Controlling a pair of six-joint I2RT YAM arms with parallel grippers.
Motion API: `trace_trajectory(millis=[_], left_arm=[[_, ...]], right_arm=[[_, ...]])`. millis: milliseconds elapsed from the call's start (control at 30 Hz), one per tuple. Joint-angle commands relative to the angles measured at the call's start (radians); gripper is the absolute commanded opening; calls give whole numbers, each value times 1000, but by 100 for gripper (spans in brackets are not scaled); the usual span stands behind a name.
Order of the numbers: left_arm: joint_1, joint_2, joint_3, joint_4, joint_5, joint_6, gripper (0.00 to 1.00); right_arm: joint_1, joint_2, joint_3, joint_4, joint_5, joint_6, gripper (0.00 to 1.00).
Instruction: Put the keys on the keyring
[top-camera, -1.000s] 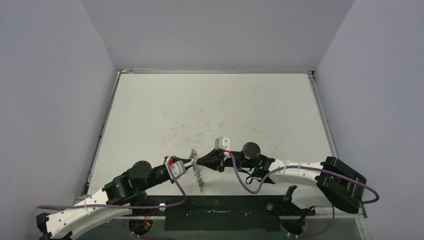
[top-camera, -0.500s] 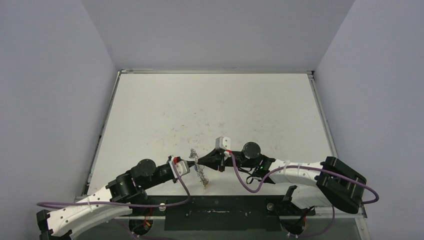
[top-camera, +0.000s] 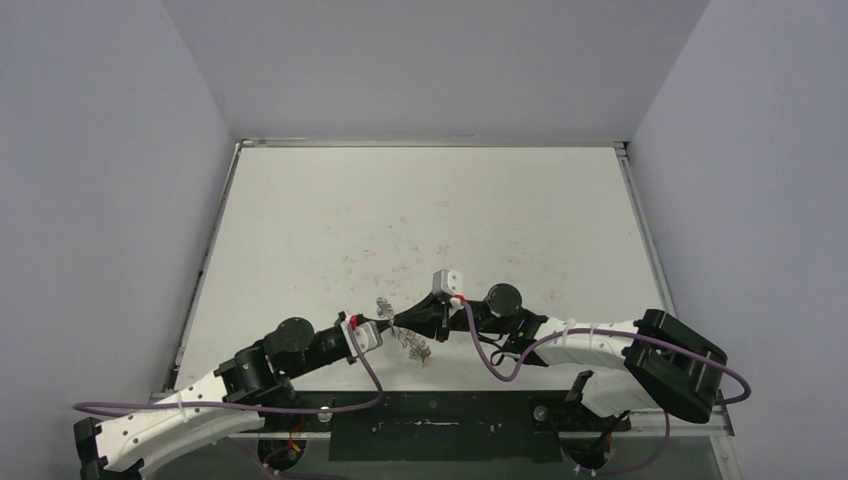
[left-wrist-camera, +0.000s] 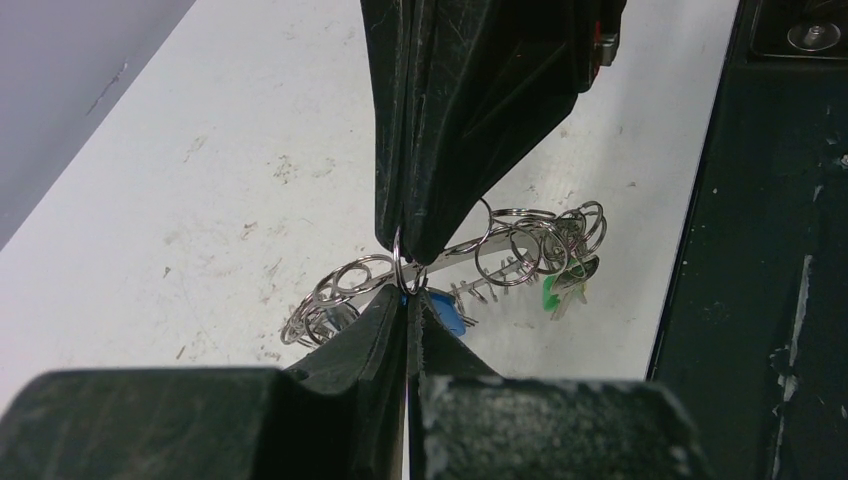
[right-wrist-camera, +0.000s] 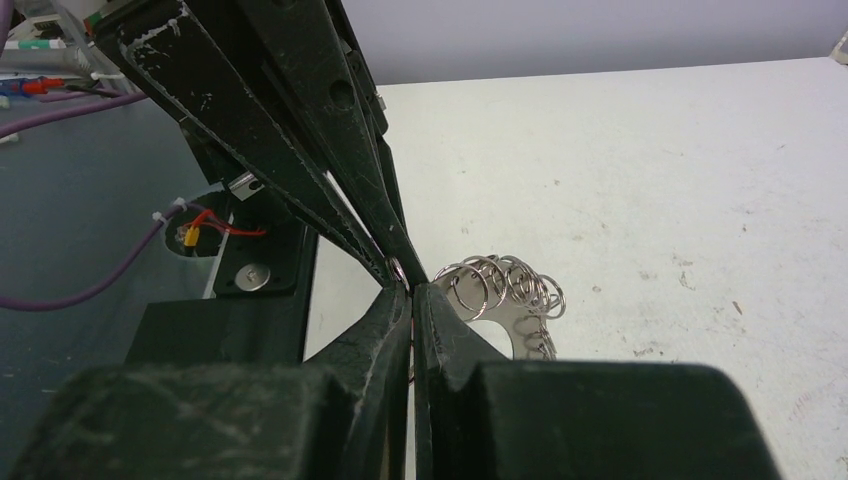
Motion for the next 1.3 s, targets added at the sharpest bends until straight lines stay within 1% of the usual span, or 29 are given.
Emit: trace_trajectory(millis=[0, 200, 333, 400, 467, 567, 700, 833, 933, 1133, 1267], left_arm=[[-4, 29, -14, 81, 3, 32, 0], [-4, 33, -30, 148, -34, 47, 0], [-4, 31, -25, 147, -42, 47, 1], [-4, 28, -14, 120, -48, 43, 12], [-4, 24, 1, 79, -56, 28, 26], [-4, 10, 15, 35, -69, -10, 38], [-4, -16, 12, 30, -73, -75, 45], [-4, -21, 5, 53, -116, -168, 57], [-4, 2, 14, 60, -138, -211, 66], [-3, 115, 49, 85, -164, -275, 75], [-2, 216, 69, 123, -167, -317, 79]], right_arm=[[4, 6, 3, 221, -68, 41, 0], [4, 39, -5, 297, -77, 86, 0], [2, 54, -9, 336, -72, 104, 0], [-5, 53, -12, 330, -62, 104, 0], [-17, 48, -22, 318, -45, 104, 0], [-45, 35, -40, 292, -26, 110, 0], [-102, 32, -64, 272, -18, 138, 0], [-163, 42, -99, 293, -28, 175, 0], [-206, 39, -131, 285, -29, 182, 0], [-265, 19, -210, 264, -22, 173, 0], [-320, -45, -268, 216, 6, 184, 0]])
